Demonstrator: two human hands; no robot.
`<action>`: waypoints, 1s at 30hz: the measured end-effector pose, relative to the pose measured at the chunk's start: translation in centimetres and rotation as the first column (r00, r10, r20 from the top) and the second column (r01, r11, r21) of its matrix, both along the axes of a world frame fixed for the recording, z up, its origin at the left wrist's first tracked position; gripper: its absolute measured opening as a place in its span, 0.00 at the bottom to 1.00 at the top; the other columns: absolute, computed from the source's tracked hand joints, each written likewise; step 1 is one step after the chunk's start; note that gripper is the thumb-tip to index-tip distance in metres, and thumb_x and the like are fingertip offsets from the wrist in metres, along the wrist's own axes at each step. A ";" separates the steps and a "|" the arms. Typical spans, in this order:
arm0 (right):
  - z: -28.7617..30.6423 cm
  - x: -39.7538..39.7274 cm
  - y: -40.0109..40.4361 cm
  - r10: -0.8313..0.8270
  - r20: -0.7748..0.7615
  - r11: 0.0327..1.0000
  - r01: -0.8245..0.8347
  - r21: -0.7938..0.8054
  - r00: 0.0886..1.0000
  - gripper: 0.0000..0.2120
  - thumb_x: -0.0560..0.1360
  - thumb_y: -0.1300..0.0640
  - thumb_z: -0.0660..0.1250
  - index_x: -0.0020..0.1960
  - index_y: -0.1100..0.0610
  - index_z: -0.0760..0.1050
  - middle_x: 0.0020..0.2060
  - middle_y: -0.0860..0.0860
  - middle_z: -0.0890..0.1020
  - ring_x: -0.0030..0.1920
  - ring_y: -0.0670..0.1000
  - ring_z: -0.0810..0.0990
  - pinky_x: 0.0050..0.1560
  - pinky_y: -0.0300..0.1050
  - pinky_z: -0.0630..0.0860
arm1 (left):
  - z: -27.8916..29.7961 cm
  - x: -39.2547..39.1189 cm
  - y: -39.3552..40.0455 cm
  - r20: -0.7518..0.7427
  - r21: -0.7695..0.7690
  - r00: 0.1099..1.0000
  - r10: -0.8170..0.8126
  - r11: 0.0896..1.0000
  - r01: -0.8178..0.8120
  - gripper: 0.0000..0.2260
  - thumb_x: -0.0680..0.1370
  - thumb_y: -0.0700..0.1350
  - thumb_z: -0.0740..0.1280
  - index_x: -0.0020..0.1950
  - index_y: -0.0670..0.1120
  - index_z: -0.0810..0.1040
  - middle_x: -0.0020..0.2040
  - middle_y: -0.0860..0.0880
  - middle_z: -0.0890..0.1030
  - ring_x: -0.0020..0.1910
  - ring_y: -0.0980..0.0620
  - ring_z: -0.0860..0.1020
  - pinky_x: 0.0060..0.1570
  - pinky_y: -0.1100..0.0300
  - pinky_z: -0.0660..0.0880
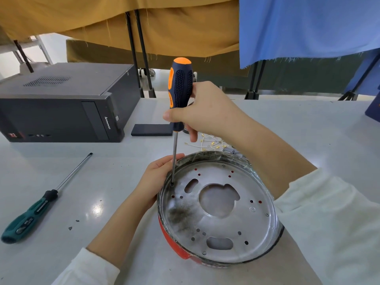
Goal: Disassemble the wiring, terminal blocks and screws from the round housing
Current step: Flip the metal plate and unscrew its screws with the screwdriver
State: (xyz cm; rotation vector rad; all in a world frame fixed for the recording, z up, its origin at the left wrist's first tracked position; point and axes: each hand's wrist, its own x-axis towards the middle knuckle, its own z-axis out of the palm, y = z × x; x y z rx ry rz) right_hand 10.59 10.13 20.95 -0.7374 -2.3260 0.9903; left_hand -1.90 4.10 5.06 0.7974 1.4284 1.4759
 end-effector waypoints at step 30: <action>1.3 2.2 2.3 0.172 0.134 0.965 -0.140 -0.220 0.976 0.03 0.73 0.62 0.70 0.44 0.58 0.76 0.31 0.51 0.79 0.27 0.46 0.73 0.26 0.35 0.69 | -0.5 -0.5 0.1 -0.114 -0.003 0.993 -0.039 0.999 0.038 0.13 0.82 0.43 0.61 0.52 0.55 0.84 0.50 0.52 0.85 0.50 0.54 0.83 0.43 0.66 0.78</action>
